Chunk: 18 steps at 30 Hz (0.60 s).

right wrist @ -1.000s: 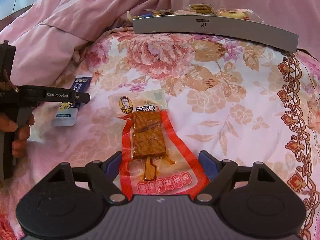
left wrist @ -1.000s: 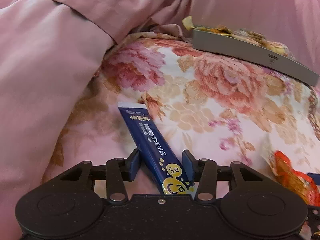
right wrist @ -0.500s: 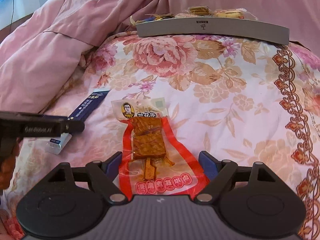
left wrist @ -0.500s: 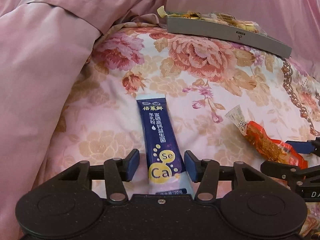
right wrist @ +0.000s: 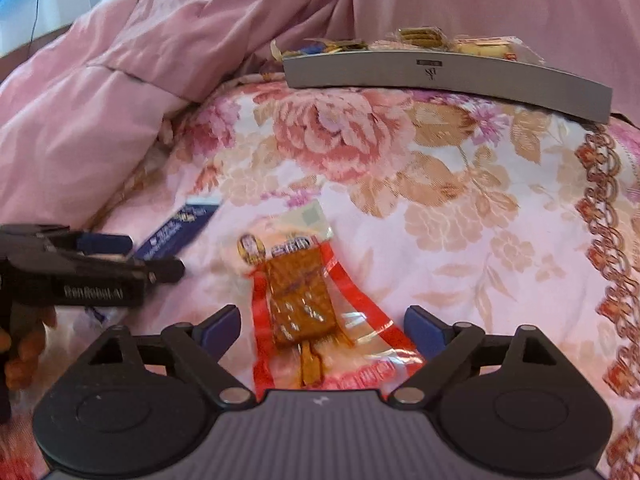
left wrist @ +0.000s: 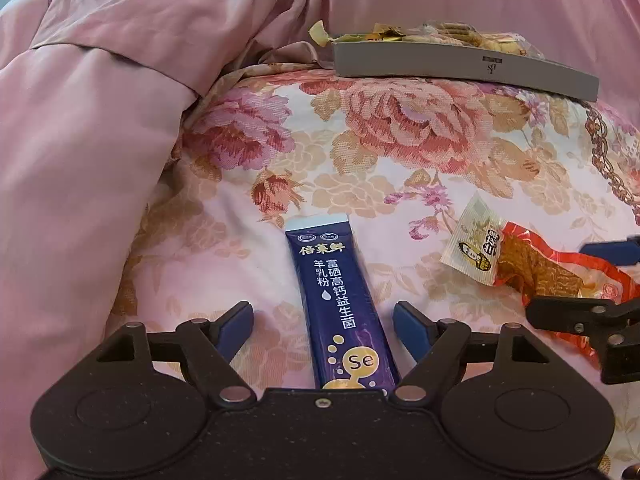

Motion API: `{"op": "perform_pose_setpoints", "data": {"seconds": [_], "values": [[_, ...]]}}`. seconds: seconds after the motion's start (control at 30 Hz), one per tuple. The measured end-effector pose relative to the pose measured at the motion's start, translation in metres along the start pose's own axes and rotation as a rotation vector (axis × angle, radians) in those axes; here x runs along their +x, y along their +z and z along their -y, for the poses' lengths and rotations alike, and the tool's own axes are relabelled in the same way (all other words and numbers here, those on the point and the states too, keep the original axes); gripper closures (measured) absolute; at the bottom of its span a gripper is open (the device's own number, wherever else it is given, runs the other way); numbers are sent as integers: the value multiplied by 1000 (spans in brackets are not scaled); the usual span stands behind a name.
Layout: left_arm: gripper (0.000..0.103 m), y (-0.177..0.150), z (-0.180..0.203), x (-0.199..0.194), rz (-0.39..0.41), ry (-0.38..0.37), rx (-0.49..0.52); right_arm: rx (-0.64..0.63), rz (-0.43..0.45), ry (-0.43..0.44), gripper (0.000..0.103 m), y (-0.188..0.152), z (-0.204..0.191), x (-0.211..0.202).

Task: Organize snacks
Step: 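Grasp the blue milk powder stick with the left tool while the right tool grasps the red tofu pack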

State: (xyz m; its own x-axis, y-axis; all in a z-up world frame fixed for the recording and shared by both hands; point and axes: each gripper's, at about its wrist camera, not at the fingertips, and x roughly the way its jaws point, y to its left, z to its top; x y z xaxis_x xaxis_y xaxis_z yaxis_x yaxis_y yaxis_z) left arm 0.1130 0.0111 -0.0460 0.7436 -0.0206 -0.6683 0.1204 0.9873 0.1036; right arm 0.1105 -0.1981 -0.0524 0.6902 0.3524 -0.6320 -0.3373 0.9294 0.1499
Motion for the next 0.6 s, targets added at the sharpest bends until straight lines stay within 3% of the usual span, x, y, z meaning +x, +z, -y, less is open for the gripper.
{"op": "perform_pose_setpoints", "data": {"seconds": [0.17, 0.33, 0.4, 0.6], "values": [[30, 0, -4, -1, -8, -19, -37, -91, 3, -7, 8, -1, -7, 8], [51, 0, 0, -4, -10, -55, -25, -142, 19, -40, 28, -10, -13, 3], [60, -1, 5, -7, -11, -63, 4, -131, 21, -44, 29, -12, -13, 0], [65, -5, 15, -20, -32, -126, 25, -104, 34, -66, 34, -24, -23, -18]]}}
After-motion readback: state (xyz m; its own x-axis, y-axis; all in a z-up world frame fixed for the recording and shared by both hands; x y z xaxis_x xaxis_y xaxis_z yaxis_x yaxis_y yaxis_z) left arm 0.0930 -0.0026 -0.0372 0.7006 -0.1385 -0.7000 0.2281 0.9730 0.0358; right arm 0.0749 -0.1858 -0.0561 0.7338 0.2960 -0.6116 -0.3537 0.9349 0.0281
